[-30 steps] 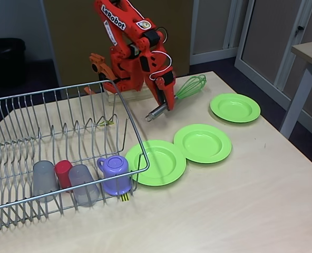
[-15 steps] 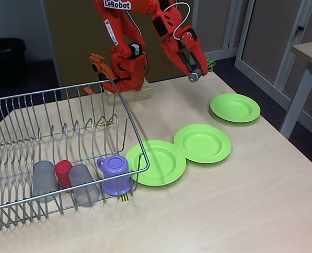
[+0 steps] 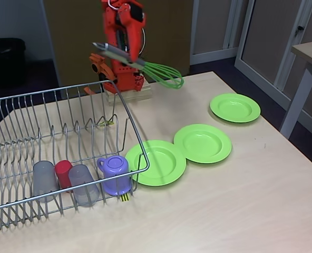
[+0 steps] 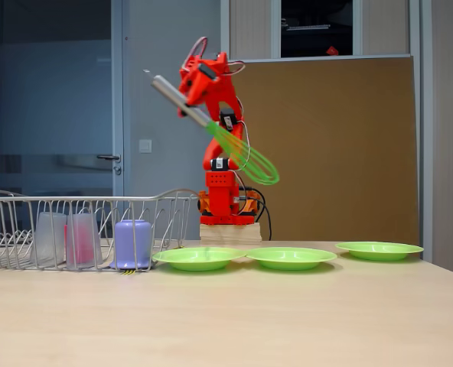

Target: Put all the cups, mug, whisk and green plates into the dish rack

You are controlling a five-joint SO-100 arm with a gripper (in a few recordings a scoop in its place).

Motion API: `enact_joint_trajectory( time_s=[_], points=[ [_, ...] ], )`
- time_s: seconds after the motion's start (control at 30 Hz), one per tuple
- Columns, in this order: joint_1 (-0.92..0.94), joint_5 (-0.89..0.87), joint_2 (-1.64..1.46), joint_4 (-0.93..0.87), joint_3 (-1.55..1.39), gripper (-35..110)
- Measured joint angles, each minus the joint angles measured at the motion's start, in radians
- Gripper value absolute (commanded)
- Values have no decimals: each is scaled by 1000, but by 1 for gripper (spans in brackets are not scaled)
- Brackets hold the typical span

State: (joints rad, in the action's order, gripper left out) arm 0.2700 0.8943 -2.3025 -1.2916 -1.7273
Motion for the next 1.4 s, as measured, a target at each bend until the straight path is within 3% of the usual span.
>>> enact_joint_trajectory(
  time_s=[0.17,0.4,1.0,1.4],
  points=[
    [267,75,63,57,69,0],
    [483,97,195,155,163,0],
    [549,109,996,216,558,0],
    [583,137,1299,187,687,0]
  ],
)
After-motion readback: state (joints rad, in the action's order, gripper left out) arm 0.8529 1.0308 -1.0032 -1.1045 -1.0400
